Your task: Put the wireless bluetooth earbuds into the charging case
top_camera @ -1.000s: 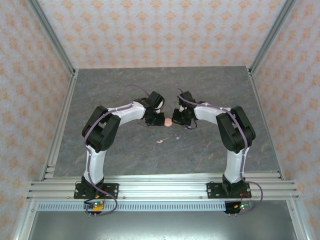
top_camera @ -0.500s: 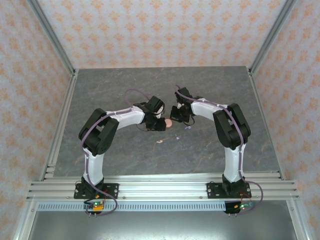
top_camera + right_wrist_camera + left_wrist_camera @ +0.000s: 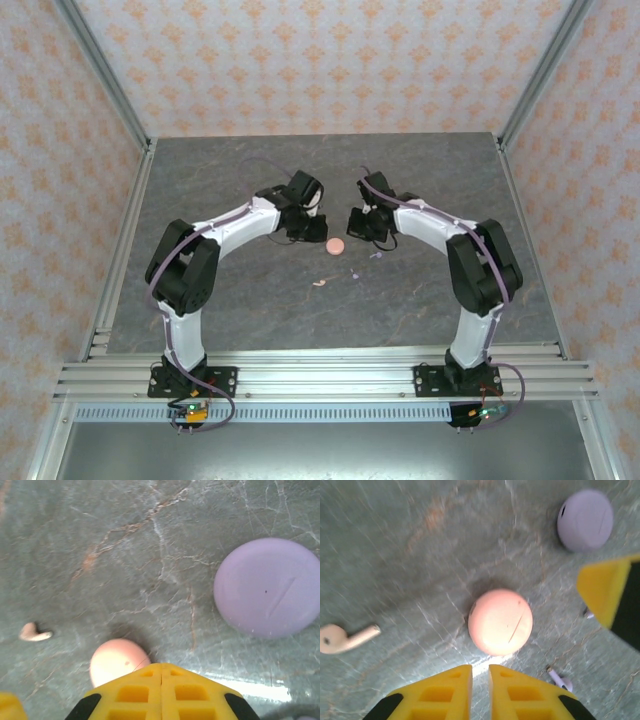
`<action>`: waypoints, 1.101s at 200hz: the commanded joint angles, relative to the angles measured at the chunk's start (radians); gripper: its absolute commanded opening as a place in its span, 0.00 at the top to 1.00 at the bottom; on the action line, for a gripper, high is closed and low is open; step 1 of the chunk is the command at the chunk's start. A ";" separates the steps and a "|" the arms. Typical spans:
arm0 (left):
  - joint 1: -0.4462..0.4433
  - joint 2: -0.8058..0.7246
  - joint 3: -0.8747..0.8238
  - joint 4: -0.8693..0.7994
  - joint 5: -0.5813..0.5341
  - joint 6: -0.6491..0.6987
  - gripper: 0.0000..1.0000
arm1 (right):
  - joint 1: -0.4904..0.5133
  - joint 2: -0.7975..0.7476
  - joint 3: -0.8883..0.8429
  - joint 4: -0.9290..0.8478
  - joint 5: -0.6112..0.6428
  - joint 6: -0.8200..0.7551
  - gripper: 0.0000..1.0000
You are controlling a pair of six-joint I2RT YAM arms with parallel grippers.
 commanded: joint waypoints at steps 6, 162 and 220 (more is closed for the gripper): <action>0.026 0.068 0.087 -0.046 -0.009 0.016 0.87 | 0.004 -0.036 -0.069 0.042 -0.091 0.023 0.94; 0.030 0.224 0.117 0.004 0.091 -0.010 0.91 | 0.024 0.086 -0.060 0.106 -0.147 0.077 0.95; 0.017 0.140 -0.013 0.048 0.095 -0.019 0.91 | 0.023 0.130 0.008 0.056 -0.086 0.067 0.95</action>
